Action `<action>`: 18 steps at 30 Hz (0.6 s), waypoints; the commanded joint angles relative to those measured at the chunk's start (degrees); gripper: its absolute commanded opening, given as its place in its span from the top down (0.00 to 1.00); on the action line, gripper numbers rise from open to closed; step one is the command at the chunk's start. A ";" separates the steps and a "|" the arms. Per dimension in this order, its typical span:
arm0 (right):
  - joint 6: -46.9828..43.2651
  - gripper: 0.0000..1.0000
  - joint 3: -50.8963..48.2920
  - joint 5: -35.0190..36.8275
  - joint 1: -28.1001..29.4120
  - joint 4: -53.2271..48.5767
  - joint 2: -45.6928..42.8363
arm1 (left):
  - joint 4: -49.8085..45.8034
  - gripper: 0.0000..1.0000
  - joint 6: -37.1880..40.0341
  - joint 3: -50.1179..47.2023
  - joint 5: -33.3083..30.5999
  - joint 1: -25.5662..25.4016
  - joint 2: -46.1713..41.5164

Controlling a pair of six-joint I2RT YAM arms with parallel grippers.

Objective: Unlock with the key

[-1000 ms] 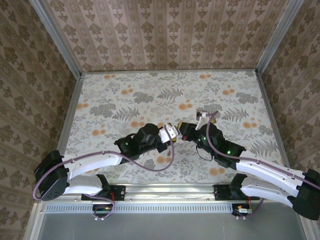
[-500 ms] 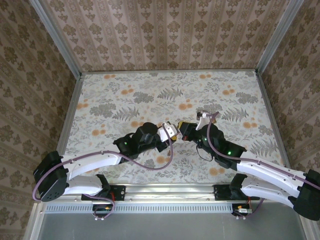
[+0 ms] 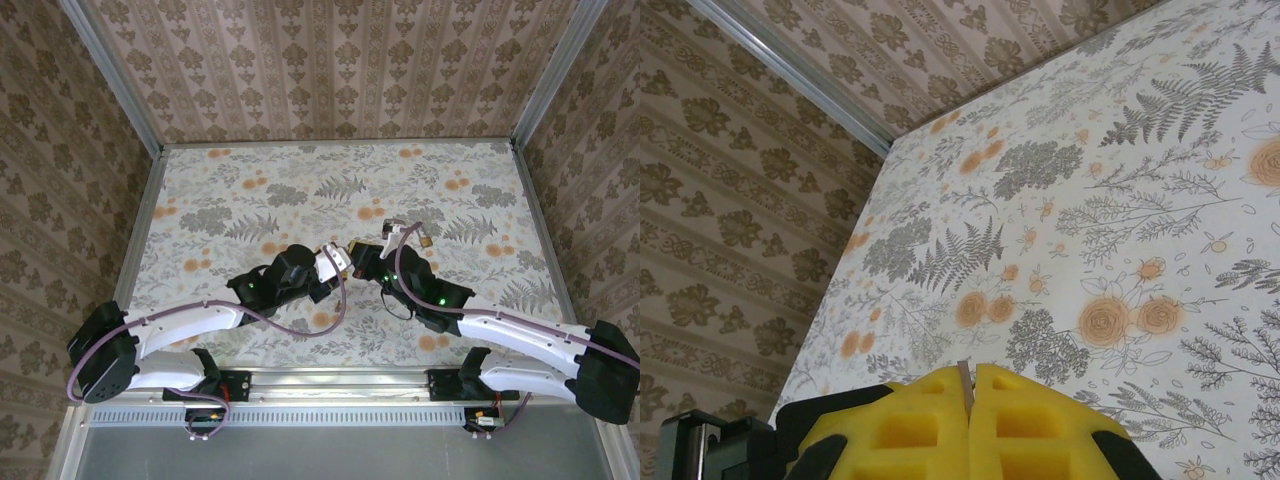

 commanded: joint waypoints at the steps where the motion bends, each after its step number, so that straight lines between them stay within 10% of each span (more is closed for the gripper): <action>1: 1.83 1.00 -3.21 -15.81 5.36 -11.58 5.69 | 32.97 0.96 -1.64 7.09 2.56 -0.08 -2.69; 18: -6.20 1.00 -1.43 -21.05 1.63 -15.99 0.75 | 28.31 0.97 -9.28 7.84 17.18 4.95 -3.18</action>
